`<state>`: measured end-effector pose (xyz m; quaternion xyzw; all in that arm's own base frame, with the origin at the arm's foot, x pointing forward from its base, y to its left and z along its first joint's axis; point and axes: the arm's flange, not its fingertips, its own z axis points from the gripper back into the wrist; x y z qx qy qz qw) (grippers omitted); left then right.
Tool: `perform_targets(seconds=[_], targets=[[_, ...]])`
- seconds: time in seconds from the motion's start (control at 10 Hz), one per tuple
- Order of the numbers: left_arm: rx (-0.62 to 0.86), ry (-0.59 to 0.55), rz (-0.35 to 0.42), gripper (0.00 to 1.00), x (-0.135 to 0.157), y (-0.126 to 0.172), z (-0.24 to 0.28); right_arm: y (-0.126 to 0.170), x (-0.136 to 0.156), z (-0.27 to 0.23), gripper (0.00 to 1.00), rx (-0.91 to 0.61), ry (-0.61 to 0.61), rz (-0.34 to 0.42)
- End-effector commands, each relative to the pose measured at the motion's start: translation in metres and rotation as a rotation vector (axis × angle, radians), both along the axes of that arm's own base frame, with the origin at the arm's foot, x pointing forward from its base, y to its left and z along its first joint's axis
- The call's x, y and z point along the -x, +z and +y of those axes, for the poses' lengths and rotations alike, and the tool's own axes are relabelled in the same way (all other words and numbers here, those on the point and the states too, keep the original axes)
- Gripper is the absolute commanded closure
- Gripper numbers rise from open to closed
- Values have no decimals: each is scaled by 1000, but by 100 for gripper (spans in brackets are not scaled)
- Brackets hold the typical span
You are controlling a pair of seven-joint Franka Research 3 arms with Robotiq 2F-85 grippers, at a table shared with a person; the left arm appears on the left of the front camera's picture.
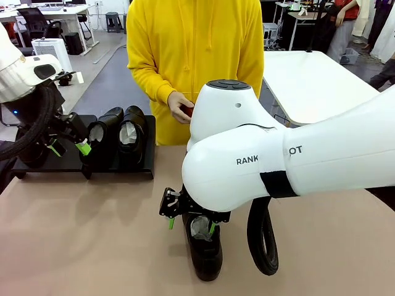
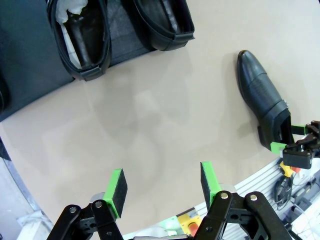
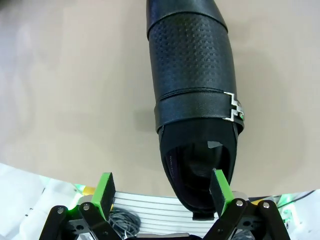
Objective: Organize the shoes by placing them on the stand.
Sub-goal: Place the Shoe from the middle of the table onto the Shoes Stand.
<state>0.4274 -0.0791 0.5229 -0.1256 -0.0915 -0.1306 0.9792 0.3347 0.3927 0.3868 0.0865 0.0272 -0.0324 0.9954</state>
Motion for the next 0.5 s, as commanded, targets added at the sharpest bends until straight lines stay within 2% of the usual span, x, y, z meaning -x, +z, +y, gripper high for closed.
perform_targets(seconds=[0.0,0.1,0.2,0.3,0.4], targets=[[22,-5,-2,23,1,-1,1,0,0,0,0,0,0,0],[0,0,0,23,0,0,0,34,9,-23,0,49,-14,-99],[-10,-34,-54,23,15,6,-28,57,12,-53,0,55,-87,-147],[7,-69,-77,23,33,6,-57,74,12,-84,0,43,-173,-185],[30,-50,-54,23,49,1,-83,85,12,-112,0,20,-238,-199]])
